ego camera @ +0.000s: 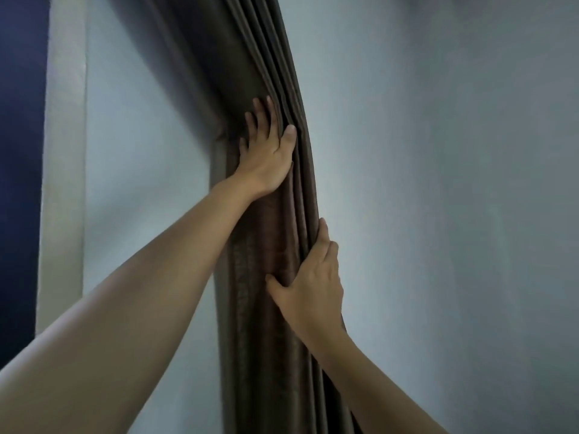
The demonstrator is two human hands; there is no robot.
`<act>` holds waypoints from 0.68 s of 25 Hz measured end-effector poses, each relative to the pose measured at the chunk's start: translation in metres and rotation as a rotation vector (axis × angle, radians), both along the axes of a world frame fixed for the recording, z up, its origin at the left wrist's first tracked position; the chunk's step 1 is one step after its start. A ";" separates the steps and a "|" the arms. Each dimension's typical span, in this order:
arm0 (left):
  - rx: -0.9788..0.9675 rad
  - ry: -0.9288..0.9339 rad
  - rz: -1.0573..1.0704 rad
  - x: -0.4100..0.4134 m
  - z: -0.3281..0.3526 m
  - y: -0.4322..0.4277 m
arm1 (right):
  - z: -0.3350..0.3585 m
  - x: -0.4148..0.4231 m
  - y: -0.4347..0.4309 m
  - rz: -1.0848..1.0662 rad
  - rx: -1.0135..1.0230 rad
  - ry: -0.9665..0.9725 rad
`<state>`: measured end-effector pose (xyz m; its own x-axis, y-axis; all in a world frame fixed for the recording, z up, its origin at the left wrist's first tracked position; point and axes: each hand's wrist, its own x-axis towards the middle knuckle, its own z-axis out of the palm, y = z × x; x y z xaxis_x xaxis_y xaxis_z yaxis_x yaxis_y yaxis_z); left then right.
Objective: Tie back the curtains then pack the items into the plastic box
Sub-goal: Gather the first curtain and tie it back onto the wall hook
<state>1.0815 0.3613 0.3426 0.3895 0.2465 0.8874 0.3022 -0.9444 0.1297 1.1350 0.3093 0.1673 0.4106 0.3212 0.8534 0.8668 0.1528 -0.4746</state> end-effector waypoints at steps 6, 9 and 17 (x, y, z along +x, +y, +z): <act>-0.056 -0.107 0.020 -0.045 -0.028 -0.014 | -0.018 -0.030 -0.016 0.518 0.014 -0.040; -0.124 -0.106 0.047 -0.070 -0.043 -0.031 | -0.018 -0.040 -0.018 0.762 -0.050 -0.054; -0.317 -0.017 0.205 -0.108 -0.079 -0.058 | -0.044 -0.041 -0.013 1.141 -0.260 -0.100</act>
